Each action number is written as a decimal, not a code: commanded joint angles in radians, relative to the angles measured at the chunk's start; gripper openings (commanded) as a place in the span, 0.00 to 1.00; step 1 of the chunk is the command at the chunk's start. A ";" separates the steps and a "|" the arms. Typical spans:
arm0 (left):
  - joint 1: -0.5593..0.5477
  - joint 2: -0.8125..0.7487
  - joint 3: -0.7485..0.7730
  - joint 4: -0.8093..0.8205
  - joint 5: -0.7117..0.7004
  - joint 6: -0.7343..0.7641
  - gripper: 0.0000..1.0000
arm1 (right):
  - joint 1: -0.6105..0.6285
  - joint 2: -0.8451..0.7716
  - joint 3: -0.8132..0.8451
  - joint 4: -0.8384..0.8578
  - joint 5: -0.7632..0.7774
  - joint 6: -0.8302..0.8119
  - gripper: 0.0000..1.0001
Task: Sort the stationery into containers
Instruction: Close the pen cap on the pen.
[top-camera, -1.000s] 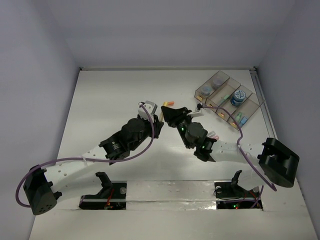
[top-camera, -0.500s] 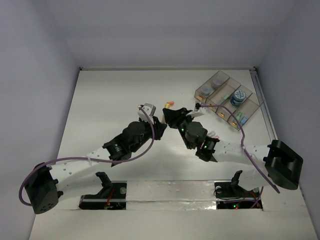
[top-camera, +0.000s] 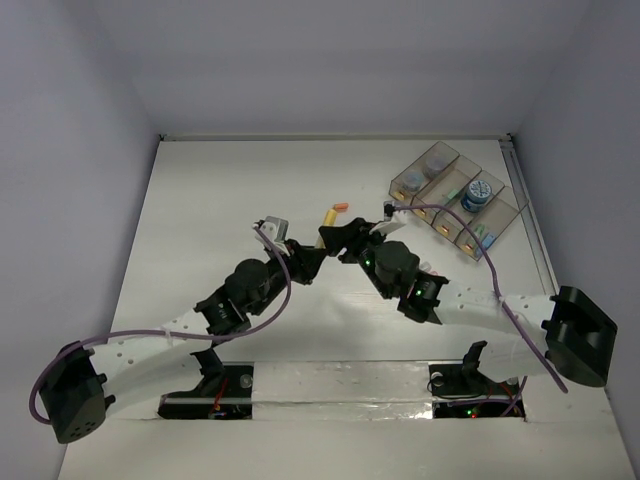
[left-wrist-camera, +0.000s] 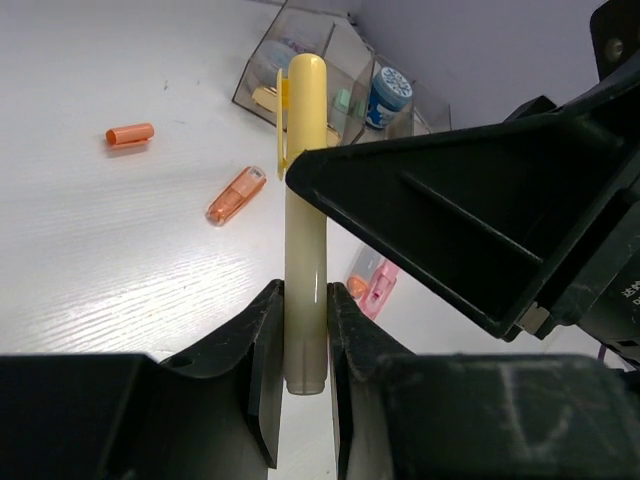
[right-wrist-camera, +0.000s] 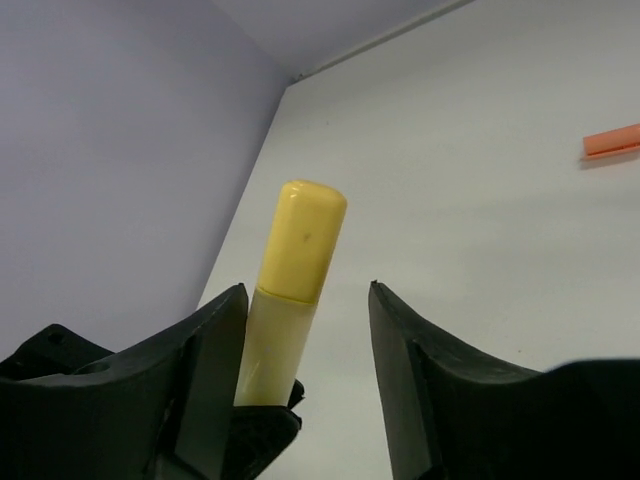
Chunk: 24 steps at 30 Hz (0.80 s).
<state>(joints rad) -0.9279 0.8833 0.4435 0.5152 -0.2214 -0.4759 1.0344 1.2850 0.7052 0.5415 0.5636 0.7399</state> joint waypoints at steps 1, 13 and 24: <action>0.012 -0.041 -0.020 0.160 -0.058 -0.021 0.00 | -0.014 -0.018 0.013 -0.078 -0.045 -0.034 0.59; 0.012 -0.050 -0.063 0.157 -0.058 -0.013 0.00 | -0.100 -0.128 -0.004 -0.109 -0.163 -0.014 0.89; 0.012 -0.046 -0.091 0.180 -0.015 -0.006 0.00 | -0.197 -0.041 0.125 -0.140 -0.422 -0.030 0.98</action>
<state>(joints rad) -0.9207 0.8425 0.3557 0.6155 -0.2543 -0.4873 0.8375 1.2152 0.7559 0.3996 0.2394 0.7345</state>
